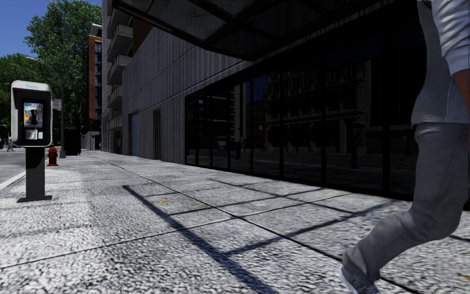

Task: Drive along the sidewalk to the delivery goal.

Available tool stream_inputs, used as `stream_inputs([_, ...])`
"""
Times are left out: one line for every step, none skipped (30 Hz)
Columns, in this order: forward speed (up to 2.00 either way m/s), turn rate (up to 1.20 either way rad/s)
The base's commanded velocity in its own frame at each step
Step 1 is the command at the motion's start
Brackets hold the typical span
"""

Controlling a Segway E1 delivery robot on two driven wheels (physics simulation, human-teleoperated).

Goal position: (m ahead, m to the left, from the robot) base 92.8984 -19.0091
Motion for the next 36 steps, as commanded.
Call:
stream_inputs([0.0,0.0])
stream_inputs([0.0,0.0])
stream_inputs([0.0,0.0])
stream_inputs([0.0,0.0])
stream_inputs([0.0,0.0])
stream_inputs([0.0,0.0])
stream_inputs([0.0,0.0])
stream_inputs([0.0,0.0])
stream_inputs([0.0,0.0])
stream_inputs([0.0,0.0])
stream_inputs([0.0,0.0])
stream_inputs([0.0,0.0])
stream_inputs([0.17,0.0])
stream_inputs([0.47,0.0])
stream_inputs([0.73,0.0])
stream_inputs([0.73,0.0])
stream_inputs([0.92,0.0])
stream_inputs([1.03,0.0])
stream_inputs([1.16,0.0])
stream_inputs([1.22,0.0])
stream_inputs([1.24,0.0])
stream_inputs([1.26,0.0])
stream_inputs([1.38,0.0])
stream_inputs([1.47,0.0])
stream_inputs([1.49,0.0])
stream_inputs([1.5,0.0])
stream_inputs([1.5,0.0])
stream_inputs([1.5,0.0])
stream_inputs([1.5,0.0])
stream_inputs([1.5,0.0])
stream_inputs([1.5,0.0])
stream_inputs([1.5,0.0])
stream_inputs([1.5,0.0])
stream_inputs([1.5,0.0])
stream_inputs([1.5,0.0])
stream_inputs([1.5,0.0])
